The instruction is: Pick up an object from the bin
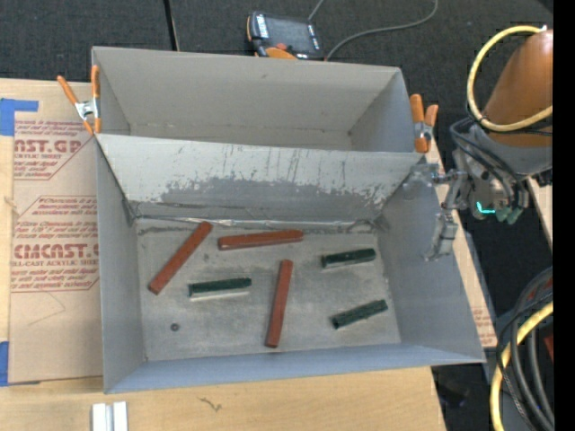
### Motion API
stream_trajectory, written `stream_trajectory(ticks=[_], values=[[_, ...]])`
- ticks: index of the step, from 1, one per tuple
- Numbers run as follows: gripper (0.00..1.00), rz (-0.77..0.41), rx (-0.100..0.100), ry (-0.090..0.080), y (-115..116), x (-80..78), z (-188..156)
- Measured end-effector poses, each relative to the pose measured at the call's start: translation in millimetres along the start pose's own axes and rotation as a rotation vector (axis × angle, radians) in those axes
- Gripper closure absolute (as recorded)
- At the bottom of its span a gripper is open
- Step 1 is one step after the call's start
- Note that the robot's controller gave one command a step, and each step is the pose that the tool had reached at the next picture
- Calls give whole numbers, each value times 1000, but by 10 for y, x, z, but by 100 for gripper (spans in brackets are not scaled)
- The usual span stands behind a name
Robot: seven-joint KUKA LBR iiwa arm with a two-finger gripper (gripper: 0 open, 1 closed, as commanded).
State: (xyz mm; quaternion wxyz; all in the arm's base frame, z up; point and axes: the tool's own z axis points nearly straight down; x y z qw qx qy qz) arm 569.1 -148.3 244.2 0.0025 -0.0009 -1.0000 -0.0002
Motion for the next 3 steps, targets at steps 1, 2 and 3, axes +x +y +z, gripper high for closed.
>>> stream_trajectory(ticks=[1,2,3], values=[[0,-78,-2,2,529,356,1576],[0,-123,0,-4,612,746,1760],[100,-124,1,-5,608,734,1750]])
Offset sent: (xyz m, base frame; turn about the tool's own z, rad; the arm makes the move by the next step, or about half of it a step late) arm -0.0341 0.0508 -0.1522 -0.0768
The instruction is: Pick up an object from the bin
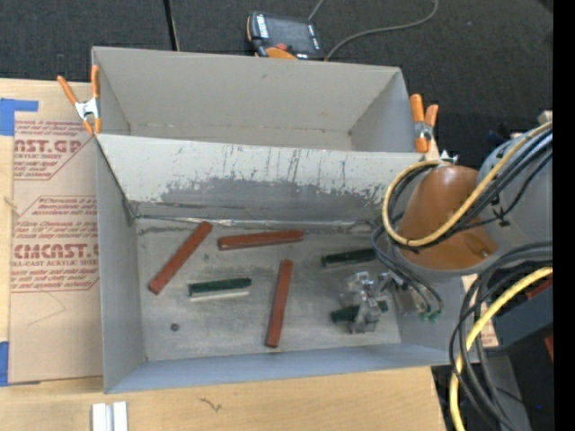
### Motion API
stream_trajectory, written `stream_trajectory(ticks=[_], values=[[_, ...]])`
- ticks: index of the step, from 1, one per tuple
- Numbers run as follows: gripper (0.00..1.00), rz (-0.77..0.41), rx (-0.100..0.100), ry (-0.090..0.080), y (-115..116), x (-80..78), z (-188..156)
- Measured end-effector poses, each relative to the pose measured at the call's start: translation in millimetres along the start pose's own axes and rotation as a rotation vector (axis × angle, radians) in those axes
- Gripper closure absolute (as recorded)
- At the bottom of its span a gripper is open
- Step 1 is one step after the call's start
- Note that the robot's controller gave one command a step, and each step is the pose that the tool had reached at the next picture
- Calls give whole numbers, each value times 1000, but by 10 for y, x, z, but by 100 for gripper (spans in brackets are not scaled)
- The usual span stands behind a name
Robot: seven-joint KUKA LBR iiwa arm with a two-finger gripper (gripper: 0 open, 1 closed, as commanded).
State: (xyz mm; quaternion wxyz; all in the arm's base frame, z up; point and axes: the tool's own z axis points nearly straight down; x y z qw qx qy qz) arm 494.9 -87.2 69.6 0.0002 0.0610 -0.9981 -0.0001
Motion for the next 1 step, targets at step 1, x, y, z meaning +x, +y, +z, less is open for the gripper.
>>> stream_trajectory(ticks=[1], values=[[100,67,4,-9,-307,-19,-1603]])
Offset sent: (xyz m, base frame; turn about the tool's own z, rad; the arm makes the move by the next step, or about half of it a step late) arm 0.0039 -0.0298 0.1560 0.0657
